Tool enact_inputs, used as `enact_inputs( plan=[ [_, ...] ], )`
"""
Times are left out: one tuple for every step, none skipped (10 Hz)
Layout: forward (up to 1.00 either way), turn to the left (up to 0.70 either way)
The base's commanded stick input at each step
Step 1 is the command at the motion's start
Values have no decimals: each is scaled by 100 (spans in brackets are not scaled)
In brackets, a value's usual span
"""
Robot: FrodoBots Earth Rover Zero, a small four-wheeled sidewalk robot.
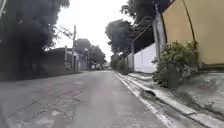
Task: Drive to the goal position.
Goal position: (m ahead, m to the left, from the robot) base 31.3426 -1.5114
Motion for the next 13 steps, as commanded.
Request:
enact_inputs(
  plan=[
    [70, 0],
    [70, 0],
    [70, -2],
    [70, -14],
    [70, -29],
    [70, -34],
    [70, -19],
    [70, -3],
    [70, 0],
    [70, 0],
    [70, 0],
    [70, 0],
    [70, 0]
  ],
)
